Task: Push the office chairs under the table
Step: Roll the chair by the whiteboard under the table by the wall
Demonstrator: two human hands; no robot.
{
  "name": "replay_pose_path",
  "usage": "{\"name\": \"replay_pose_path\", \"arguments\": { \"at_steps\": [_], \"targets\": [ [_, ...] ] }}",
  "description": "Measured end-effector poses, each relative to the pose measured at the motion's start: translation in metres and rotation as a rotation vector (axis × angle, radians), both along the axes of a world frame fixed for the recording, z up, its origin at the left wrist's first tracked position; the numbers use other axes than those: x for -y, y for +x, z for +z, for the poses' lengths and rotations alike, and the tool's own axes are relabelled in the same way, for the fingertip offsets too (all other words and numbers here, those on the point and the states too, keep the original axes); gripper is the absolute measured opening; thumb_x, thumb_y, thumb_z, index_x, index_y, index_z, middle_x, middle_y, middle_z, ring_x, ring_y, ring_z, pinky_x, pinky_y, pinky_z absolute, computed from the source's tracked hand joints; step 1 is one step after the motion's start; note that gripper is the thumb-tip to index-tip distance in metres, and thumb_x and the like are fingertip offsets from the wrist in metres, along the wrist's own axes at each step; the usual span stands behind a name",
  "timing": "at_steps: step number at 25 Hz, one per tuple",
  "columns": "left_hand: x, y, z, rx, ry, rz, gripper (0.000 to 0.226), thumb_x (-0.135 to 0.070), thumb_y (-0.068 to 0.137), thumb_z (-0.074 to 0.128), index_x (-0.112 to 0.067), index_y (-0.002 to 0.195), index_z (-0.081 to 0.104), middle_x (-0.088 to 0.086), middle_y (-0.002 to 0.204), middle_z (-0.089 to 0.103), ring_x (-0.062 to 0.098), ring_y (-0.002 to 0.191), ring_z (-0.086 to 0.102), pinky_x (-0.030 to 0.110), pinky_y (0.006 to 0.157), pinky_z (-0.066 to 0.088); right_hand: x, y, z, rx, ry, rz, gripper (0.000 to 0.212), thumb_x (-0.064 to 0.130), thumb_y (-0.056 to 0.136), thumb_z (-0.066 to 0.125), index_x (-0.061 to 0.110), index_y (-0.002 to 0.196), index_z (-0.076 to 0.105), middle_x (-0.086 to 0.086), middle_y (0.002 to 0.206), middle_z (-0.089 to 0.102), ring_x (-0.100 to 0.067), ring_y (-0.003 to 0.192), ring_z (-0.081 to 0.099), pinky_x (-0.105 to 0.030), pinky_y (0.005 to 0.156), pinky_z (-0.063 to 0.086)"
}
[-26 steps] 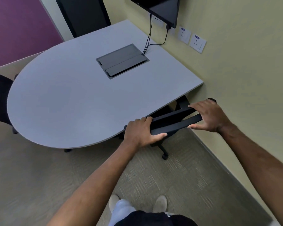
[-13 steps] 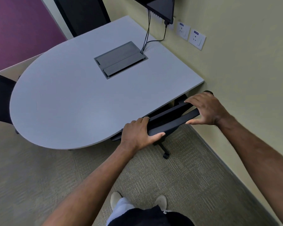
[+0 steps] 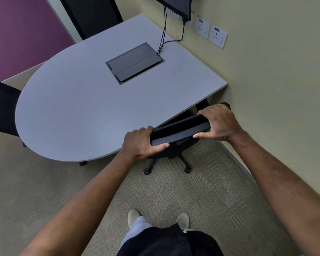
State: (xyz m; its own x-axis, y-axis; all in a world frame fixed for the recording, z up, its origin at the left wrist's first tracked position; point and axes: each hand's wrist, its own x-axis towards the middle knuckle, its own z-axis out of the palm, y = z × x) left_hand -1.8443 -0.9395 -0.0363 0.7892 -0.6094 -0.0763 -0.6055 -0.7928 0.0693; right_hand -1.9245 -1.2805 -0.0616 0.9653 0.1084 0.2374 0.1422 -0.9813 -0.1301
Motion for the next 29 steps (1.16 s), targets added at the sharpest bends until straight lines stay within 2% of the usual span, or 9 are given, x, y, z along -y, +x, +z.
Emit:
{"name": "replay_pose_path", "arguments": {
  "at_steps": [5,10,12,17,21,25,29],
  "targets": [
    [-0.028,-0.019,0.002,-0.053,-0.001,0.001,0.105,-0.107,0.070,0.024,-0.024,0.123,0.059,0.000,0.100,0.072,0.026,0.087,0.067,0.042,0.080,0.058,-0.031,-0.028,0.000,0.040,-0.004,-0.023,0.101,0.104,0.075,0.044,0.019,0.125,0.066,-0.001,0.116,0.071,-0.027,0.108,0.066,-0.047,0.105,0.047],
    [-0.062,-0.044,0.000,0.020,-0.019,-0.013,0.112,-0.110,0.067,0.012,-0.022,0.117,0.062,-0.004,0.092,0.070,0.021,0.078,0.065,0.040,0.073,0.057,-0.065,-0.055,-0.007,0.088,0.001,-0.040,0.096,0.103,0.073,0.052,0.021,0.122,0.066,0.002,0.113,0.071,-0.023,0.106,0.066,-0.047,0.105,0.048],
    [-0.068,-0.054,-0.004,0.044,-0.044,-0.019,0.108,-0.109,0.070,0.016,-0.024,0.119,0.063,-0.005,0.097,0.072,0.020,0.082,0.066,0.040,0.074,0.056,-0.067,-0.061,-0.008,0.085,0.003,-0.024,0.096,0.103,0.073,0.052,0.022,0.122,0.067,0.002,0.113,0.072,-0.023,0.106,0.067,-0.046,0.104,0.048],
    [-0.062,-0.059,-0.007,0.053,-0.130,-0.048,0.096,-0.099,0.079,0.040,-0.028,0.141,0.058,-0.004,0.124,0.074,0.023,0.107,0.071,0.041,0.083,0.059,-0.044,-0.048,0.006,0.007,-0.010,0.024,0.098,0.104,0.074,0.045,0.023,0.126,0.064,0.002,0.116,0.070,-0.025,0.109,0.066,-0.046,0.102,0.048],
    [-0.038,-0.050,-0.005,0.070,-0.133,-0.019,0.096,-0.101,0.077,0.036,-0.030,0.138,0.058,-0.007,0.118,0.075,0.021,0.101,0.072,0.039,0.078,0.059,-0.017,-0.028,0.014,-0.074,-0.044,0.059,0.100,0.104,0.077,0.038,0.023,0.133,0.060,0.001,0.124,0.068,-0.026,0.114,0.064,-0.048,0.105,0.046],
    [-0.018,-0.038,-0.008,0.077,-0.154,-0.006,0.093,-0.101,0.078,0.036,-0.030,0.132,0.061,-0.007,0.111,0.075,0.022,0.093,0.071,0.034,0.069,0.050,0.006,-0.011,0.018,-0.156,-0.061,0.079,0.102,0.104,0.079,0.036,0.024,0.139,0.055,0.001,0.132,0.066,-0.026,0.121,0.062,-0.050,0.109,0.044],
    [-0.002,-0.017,-0.007,0.039,-0.139,0.015,0.091,-0.100,0.076,0.034,-0.031,0.130,0.059,-0.007,0.109,0.073,0.024,0.092,0.070,0.037,0.074,0.055,0.020,0.003,0.022,-0.234,-0.070,0.041,0.113,0.106,0.077,0.029,0.024,0.152,0.050,-0.004,0.151,0.057,-0.030,0.144,0.046,-0.055,0.123,0.030]
  ]
}}
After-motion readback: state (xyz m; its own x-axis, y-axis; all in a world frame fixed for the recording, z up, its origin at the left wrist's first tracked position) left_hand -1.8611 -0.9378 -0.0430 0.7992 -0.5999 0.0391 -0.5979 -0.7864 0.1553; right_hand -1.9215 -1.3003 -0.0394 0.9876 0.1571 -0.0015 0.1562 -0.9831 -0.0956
